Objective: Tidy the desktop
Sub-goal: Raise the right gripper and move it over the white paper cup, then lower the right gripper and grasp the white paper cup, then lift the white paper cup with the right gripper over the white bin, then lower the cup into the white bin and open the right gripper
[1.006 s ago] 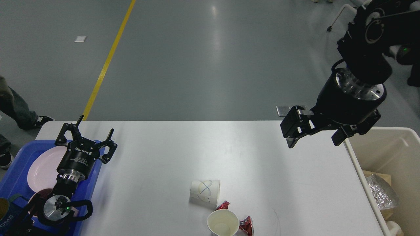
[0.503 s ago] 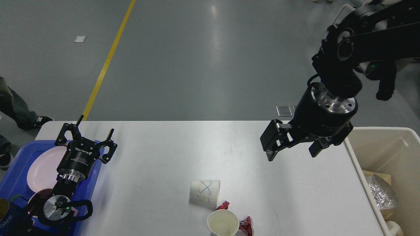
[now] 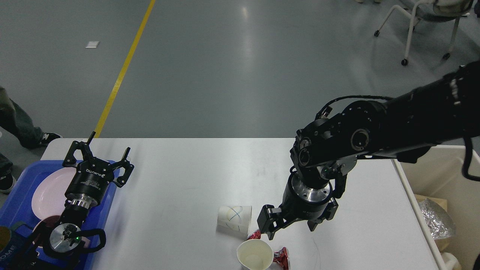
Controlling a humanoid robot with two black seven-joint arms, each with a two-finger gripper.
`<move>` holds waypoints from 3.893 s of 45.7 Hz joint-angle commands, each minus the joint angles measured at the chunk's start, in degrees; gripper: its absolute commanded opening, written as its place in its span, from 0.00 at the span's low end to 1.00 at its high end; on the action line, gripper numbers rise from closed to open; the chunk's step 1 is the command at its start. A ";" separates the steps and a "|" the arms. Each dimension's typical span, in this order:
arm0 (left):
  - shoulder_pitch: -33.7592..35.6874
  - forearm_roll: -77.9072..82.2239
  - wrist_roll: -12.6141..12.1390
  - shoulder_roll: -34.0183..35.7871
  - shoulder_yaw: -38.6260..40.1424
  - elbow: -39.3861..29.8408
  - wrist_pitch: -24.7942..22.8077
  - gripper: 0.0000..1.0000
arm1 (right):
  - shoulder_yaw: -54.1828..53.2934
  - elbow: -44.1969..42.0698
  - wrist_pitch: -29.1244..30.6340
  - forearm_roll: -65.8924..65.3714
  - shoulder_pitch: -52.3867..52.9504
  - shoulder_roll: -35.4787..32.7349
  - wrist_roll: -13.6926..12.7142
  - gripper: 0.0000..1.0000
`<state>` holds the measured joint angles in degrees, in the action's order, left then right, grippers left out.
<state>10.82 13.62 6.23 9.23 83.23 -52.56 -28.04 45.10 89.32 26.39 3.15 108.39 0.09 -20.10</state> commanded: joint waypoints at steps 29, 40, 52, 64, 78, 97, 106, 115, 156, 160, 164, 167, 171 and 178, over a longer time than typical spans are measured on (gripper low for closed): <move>0.08 0.00 0.01 0.00 0.00 0.00 0.00 0.96 | 0.95 -10.04 -15.05 -3.94 -18.74 8.17 -0.38 0.97; -0.01 0.00 0.01 0.17 0.00 0.00 0.00 0.96 | 1.13 -10.66 -15.32 -3.85 -19.00 8.52 -0.47 0.62; -0.01 0.00 0.01 0.17 0.00 0.00 0.00 0.96 | 1.04 -10.31 -14.79 -2.97 -20.14 8.61 -0.47 0.00; 0.08 0.00 0.01 0.00 0.00 0.00 0.00 0.96 | 0.95 -10.31 -15.67 -2.71 -20.23 8.52 -0.47 0.00; 0.08 0.00 0.01 0.00 0.00 0.00 0.00 0.96 | 0.86 -7.15 -12.95 -2.10 -17.25 7.91 -0.38 0.00; 0.08 0.00 0.01 0.00 0.00 0.00 0.00 0.96 | 0.77 -1.69 8.05 3.53 2.52 -7.37 0.24 0.00; -0.01 0.00 0.01 0.00 0.00 0.00 0.00 0.96 | 4.81 0.32 11.66 3.53 13.06 -15.47 0.24 0.00; -0.01 0.00 0.01 0.00 0.00 0.00 0.00 0.96 | 15.79 3.05 12.02 3.97 25.38 -16.18 0.24 0.00; -0.01 0.00 0.01 0.00 0.00 0.00 0.00 0.96 | 31.54 -22.86 -6.35 6.78 -2.29 -32.60 0.06 0.00; -0.01 0.00 0.01 0.00 0.00 0.00 0.00 0.96 | 29.44 -30.59 -7.93 6.87 -10.54 -35.51 0.15 0.00; -0.01 0.00 0.01 0.00 0.00 0.00 0.00 0.96 | 24.43 -36.75 -11.96 6.78 -19.42 -37.00 0.15 0.00; -0.01 0.00 0.01 0.00 0.00 0.00 0.00 0.96 | 20.65 -41.06 -15.92 6.78 -26.10 -37.71 0.24 0.00; -0.01 0.00 0.01 0.00 0.00 0.00 0.00 0.96 | 16.34 -46.59 -19.97 6.52 -34.89 -37.62 0.41 0.00; -0.01 0.00 0.01 0.17 0.00 0.00 0.00 0.96 | 11.50 -59.33 -24.54 6.43 -48.87 -32.62 0.50 0.00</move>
<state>10.80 13.62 6.24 9.23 83.23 -52.56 -28.04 60.08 38.95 5.21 9.64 69.07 -36.58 -19.73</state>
